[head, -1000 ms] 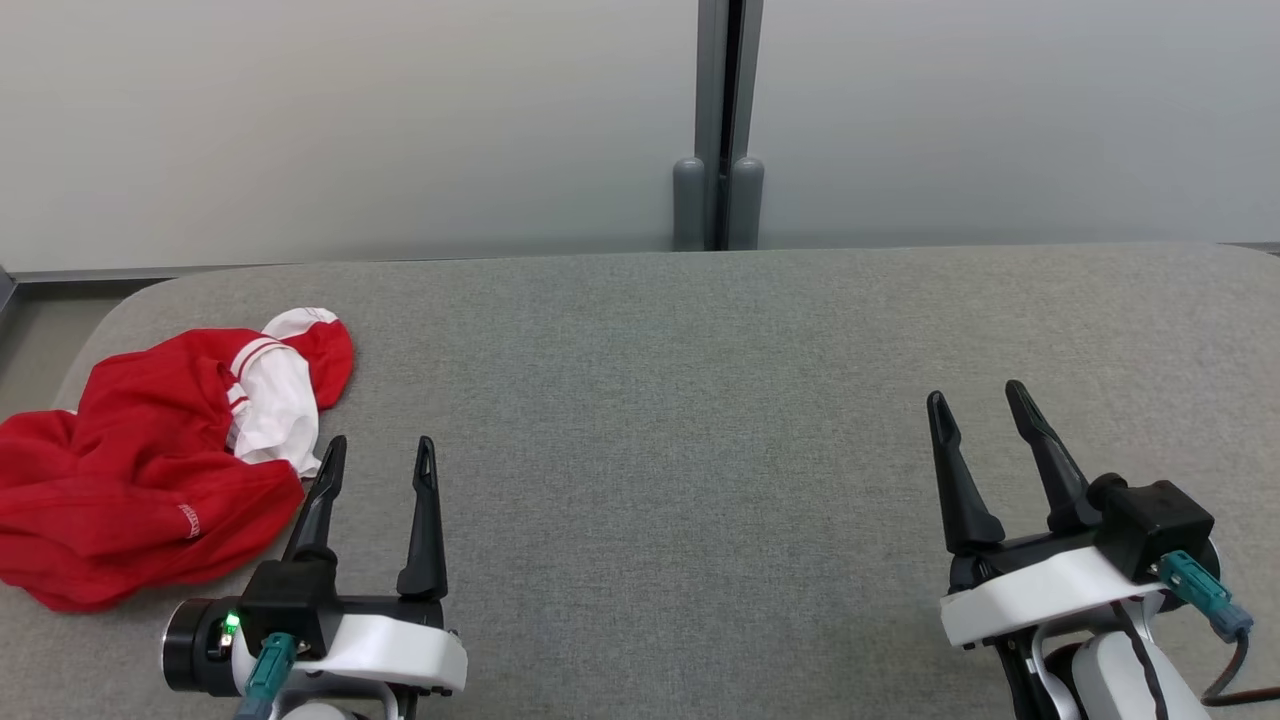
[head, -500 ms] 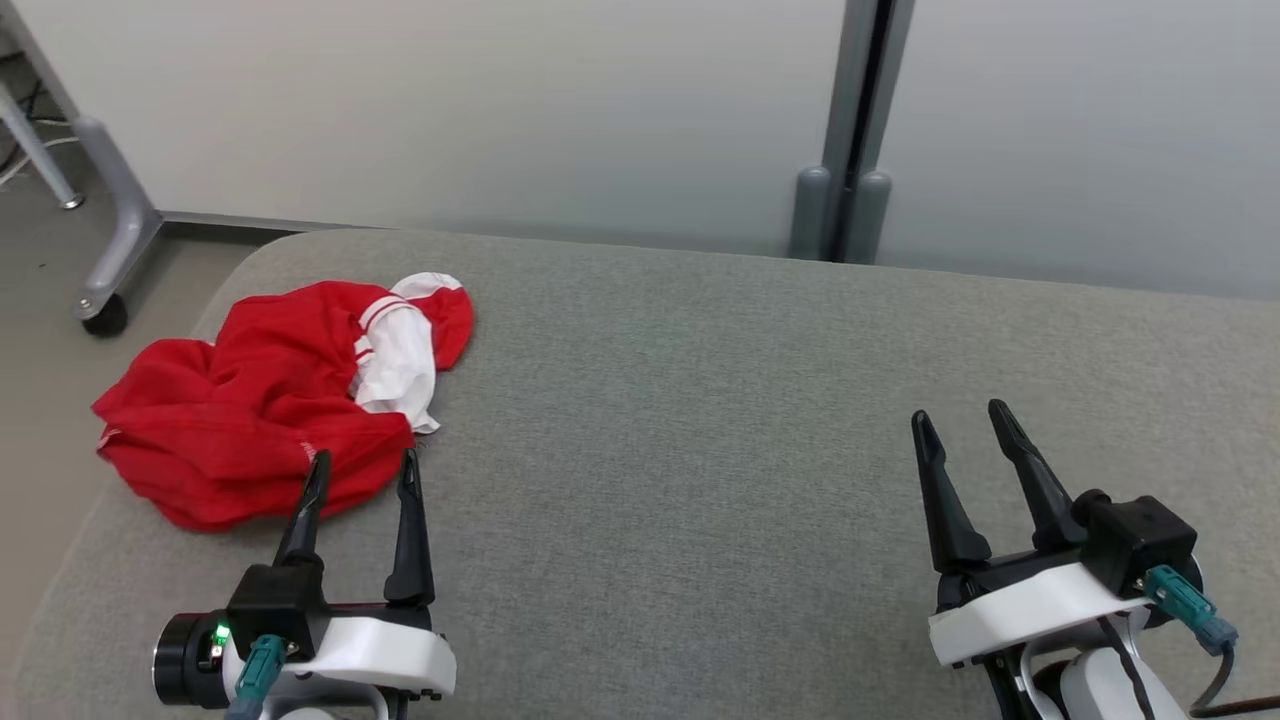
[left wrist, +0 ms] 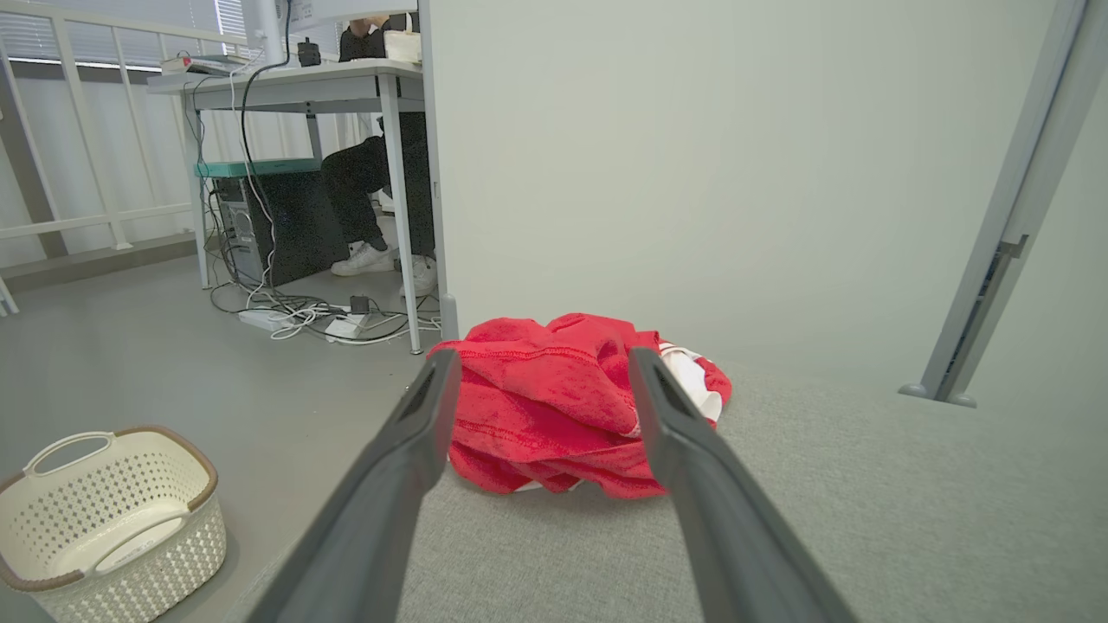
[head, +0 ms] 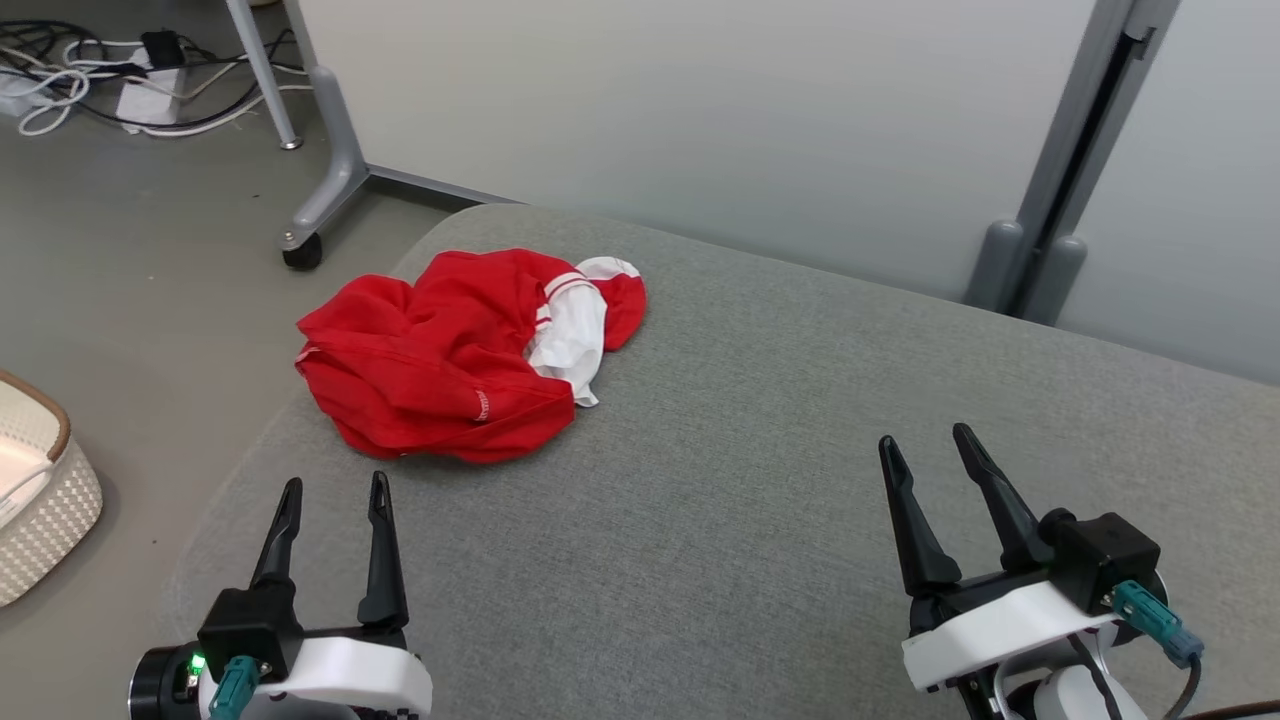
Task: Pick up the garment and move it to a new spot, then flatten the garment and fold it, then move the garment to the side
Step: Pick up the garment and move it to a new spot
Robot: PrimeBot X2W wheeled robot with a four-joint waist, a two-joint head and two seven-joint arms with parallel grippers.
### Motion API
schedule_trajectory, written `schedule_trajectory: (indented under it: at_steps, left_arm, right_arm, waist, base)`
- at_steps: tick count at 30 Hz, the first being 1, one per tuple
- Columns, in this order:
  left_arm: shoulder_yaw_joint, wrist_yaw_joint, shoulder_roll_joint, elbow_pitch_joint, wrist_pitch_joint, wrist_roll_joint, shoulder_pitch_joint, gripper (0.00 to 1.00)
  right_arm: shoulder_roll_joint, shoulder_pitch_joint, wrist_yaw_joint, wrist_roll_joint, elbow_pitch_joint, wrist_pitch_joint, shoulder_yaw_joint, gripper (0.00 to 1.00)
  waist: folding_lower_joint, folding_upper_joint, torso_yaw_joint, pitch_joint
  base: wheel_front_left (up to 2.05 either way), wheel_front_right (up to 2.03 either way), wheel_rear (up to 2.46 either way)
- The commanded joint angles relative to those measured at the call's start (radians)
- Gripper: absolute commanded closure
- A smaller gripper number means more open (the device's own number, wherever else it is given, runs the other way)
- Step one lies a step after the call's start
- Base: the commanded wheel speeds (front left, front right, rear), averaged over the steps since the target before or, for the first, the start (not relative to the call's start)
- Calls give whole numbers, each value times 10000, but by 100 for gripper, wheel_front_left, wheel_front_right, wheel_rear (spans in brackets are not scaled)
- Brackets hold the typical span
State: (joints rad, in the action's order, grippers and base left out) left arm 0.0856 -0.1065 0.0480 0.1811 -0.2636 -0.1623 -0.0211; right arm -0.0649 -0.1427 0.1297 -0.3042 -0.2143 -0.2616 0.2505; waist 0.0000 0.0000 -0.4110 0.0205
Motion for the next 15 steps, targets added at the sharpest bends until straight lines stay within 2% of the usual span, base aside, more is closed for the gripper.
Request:
schedule_trajectory:
  at_steps: [1,8,15]
  left_arm:
    - [-65,12,40,-4,-17,-48,149,0]
    - [-375,110,49,0,-17,17,290,0]
    - [-630,398,53,127,186,-566,-2,0]
  right_arm:
    - [-10,64,18,-57,-58,-49,34,0]
    - [34,41,18,-125,-116,-47,212,0]
    - [20,-55,18,-214,-118,-47,389,0]
  waist:
    - [0,0,-397,85]
    - [0,0,-656,137]
    - [0,0,-393,33]
  base:
    - [0,0,0]
    - [0,0,0]
    - [0,0,0]
